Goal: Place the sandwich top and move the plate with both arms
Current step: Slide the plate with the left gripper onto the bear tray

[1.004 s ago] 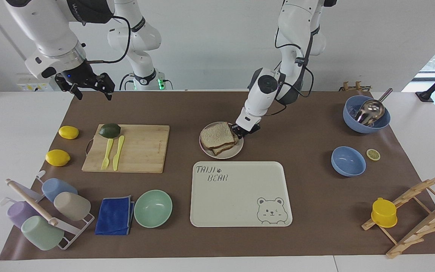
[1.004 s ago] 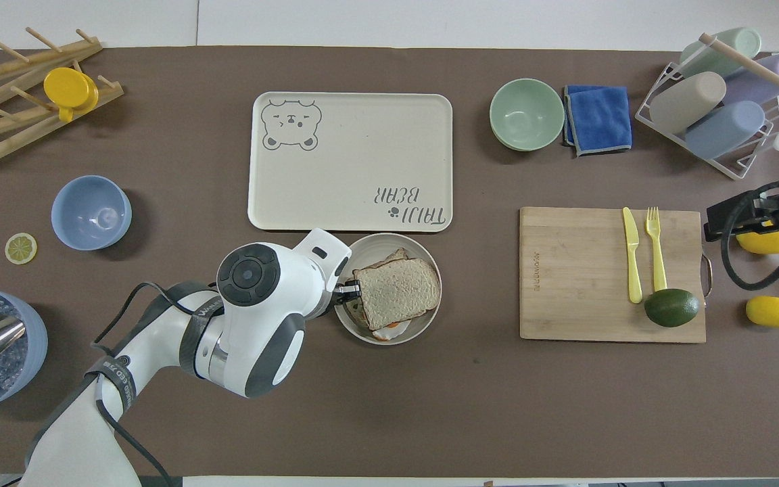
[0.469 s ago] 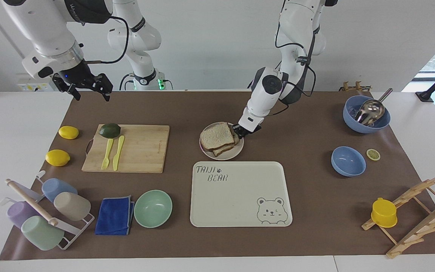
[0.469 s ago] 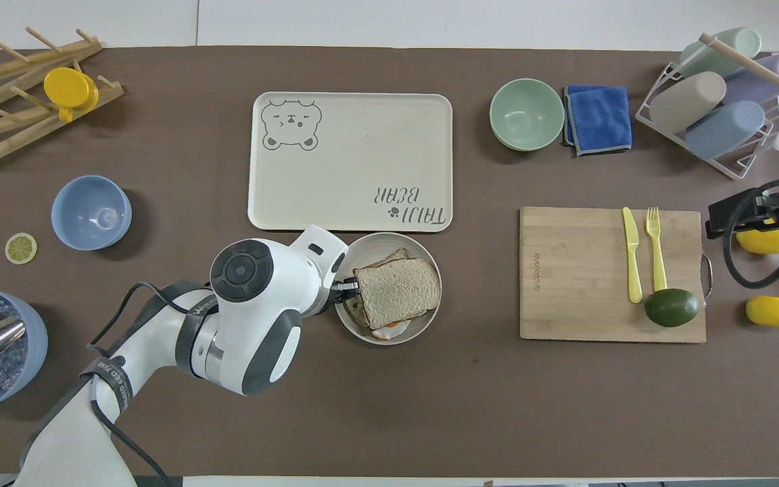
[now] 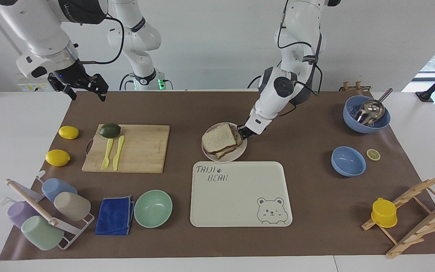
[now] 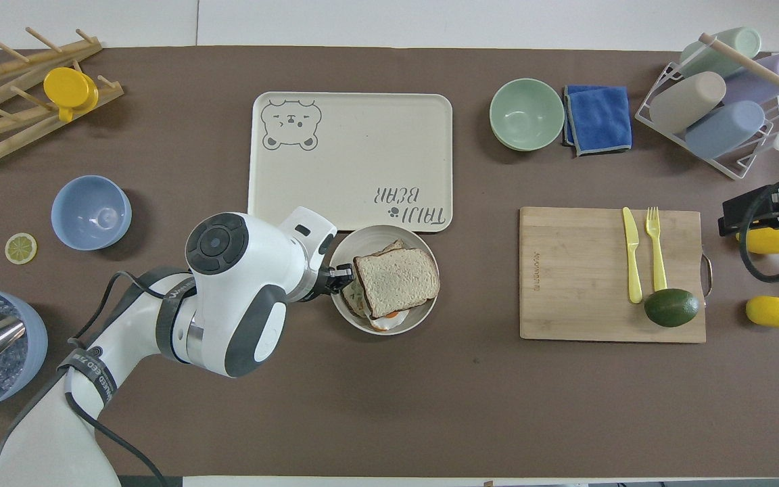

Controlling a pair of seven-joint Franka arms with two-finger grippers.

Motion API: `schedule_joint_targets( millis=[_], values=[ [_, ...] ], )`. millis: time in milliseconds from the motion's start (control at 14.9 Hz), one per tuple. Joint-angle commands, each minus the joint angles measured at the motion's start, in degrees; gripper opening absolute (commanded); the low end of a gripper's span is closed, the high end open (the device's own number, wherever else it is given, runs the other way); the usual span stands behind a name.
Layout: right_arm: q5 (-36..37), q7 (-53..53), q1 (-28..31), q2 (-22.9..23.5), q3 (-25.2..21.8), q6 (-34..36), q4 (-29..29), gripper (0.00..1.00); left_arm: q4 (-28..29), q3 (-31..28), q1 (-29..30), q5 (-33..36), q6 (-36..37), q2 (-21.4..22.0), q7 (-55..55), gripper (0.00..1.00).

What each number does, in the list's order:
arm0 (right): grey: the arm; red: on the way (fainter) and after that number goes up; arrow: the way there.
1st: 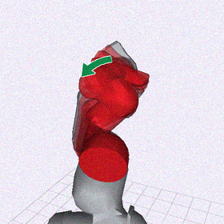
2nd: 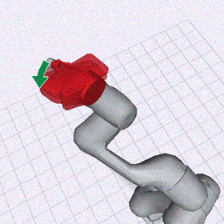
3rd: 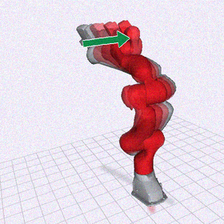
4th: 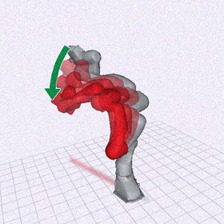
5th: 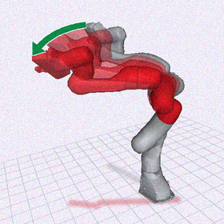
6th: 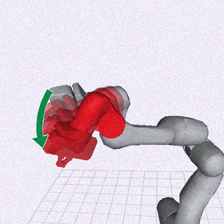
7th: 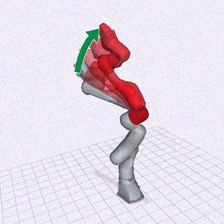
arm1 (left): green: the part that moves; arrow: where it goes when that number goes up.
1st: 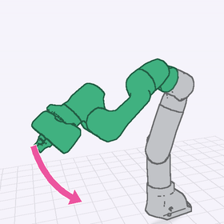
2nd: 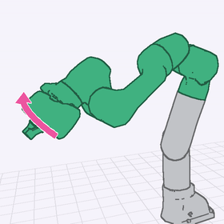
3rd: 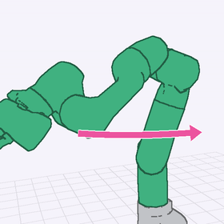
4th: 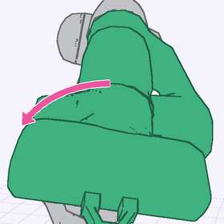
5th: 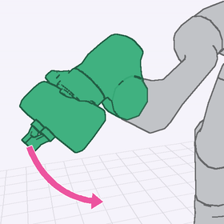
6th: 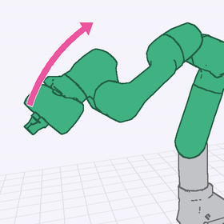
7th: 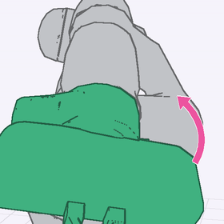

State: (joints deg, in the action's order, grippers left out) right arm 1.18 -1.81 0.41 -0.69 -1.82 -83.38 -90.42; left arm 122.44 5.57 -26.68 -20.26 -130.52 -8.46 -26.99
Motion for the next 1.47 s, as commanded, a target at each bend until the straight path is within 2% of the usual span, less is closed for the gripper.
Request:
schedule_joint_targets(
  millis=[0,268,535,736,870,1138,1272,1406],
  values=[
    [-0.47,1.72,0.91,-0.45,0.5,-0.73,-0.63,1.0,-2.81,-0.12,1.37,-3.19,4.12,-0.06,2.98,0.0],
    [-1.27,1.72,0.91,-0.45,0.59,-0.73,-0.46,1.0,-6.33,-0.21,3.92,-5.75,9.4,-0.06,5.8,0.0],
    [-1.18,1.98,0.82,-0.45,0.68,0.41,-0.28,1.0,-8.27,-0.21,5.94,-7.15,10.29,-0.24,8.08,0.0],
    [-1.18,1.98,0.56,-0.45,0.76,0.41,-0.28,1.0,-11.86,-0.3,8.66,-8.48,10.11,-1.81,10.28,0.0],
    [-1.18,2.16,0.82,-0.36,0.76,-0.11,-0.19,1.0,-15.63,-0.38,9.19,-8.39,10.11,-4.44,10.73,0.0],
    [-1.09,3.04,0.82,-0.36,0.68,-0.29,-0.19,1.0,-26.53,-0.47,10.69,-7.61,8.71,-14.8,10.73,0.0],
    [-1.09,3.04,0.82,-0.45,0.68,-0.11,-0.28,1.0,-27.17,-0.56,10.86,-7.42,3.55,-18.07,12.04,0.0],
    [-1.09,3.12,0.82,-0.45,0.68,-0.2,-0.28,1.0,-27.35,-0.56,12.27,-7.42,2.64,-19.66,12.57,0.0]
  ],
)
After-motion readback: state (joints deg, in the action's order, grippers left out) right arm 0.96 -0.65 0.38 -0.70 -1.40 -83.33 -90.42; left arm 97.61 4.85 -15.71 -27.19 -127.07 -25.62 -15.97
